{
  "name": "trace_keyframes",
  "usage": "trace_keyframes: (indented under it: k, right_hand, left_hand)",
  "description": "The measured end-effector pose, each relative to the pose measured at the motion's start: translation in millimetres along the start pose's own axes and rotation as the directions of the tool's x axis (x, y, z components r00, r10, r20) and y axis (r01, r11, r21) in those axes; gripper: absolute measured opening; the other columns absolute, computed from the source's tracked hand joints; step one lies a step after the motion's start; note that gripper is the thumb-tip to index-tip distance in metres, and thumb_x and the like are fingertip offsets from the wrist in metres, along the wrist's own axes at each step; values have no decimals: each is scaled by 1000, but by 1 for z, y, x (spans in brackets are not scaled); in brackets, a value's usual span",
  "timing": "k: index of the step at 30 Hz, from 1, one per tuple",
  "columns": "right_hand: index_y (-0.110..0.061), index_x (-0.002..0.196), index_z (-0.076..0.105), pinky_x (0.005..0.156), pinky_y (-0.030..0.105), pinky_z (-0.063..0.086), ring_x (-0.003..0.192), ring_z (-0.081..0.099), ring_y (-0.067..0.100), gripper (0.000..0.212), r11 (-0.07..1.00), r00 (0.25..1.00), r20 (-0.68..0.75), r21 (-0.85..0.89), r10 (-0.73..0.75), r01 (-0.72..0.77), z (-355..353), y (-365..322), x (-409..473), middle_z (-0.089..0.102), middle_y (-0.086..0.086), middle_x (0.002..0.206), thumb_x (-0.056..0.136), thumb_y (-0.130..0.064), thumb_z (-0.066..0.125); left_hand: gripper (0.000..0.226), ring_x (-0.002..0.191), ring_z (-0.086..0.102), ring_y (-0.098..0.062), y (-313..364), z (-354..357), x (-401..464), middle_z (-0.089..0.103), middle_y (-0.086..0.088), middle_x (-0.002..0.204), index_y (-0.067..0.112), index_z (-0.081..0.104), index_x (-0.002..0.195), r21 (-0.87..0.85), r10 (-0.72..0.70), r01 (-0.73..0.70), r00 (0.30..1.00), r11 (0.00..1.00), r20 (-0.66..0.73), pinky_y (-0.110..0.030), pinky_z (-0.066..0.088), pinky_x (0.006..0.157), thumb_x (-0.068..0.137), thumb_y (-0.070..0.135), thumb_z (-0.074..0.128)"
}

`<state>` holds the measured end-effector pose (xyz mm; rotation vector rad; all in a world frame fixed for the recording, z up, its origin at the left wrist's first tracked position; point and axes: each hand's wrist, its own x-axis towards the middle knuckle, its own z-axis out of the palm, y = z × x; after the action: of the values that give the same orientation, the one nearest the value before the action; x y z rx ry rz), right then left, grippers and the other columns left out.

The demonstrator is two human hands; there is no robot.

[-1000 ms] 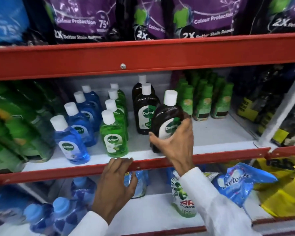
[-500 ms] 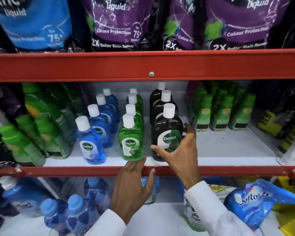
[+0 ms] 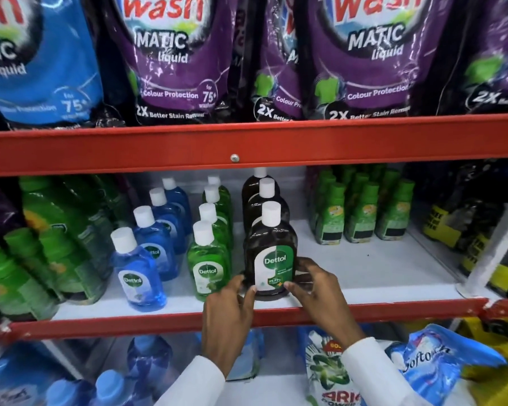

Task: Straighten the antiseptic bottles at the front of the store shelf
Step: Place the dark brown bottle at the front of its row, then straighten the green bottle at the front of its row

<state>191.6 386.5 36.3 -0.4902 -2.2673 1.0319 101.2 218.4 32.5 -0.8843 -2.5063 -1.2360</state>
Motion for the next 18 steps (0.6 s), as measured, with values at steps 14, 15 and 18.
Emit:
trace_keyframes:
  k: [14,15,18]
  right_hand:
    - [-20,122,63,88,27,57,98,70,13,50,993,977,-189,88,95,-80,-3,-10,-16,72,-6,112,77,-22,85]
    - [-20,119,64,85,26,57,94,70,12,47,993,951,-298,112,78,-46,-3,-15,-23,72,-6,109,77,-20,86]
    - [-16,99,66,74,23,54,77,67,12,24,986,846,-528,84,-81,146,8,-36,-45,72,-3,89,80,-11,78]
  left_hand:
    - [33,91,72,-13,-2,-9,-12,78,2,104,19,69,118,-59,14,-15,1000,998,-20,-7,44,84,89,34,68]
    - [28,91,70,-9,-4,-17,-17,77,5,105,21,71,114,-84,10,-15,998,996,-57,1,38,84,88,30,70]
    - [20,90,66,0,-17,-45,-26,73,10,100,30,67,101,-162,-21,-14,976,987,-215,-2,42,82,84,20,72]
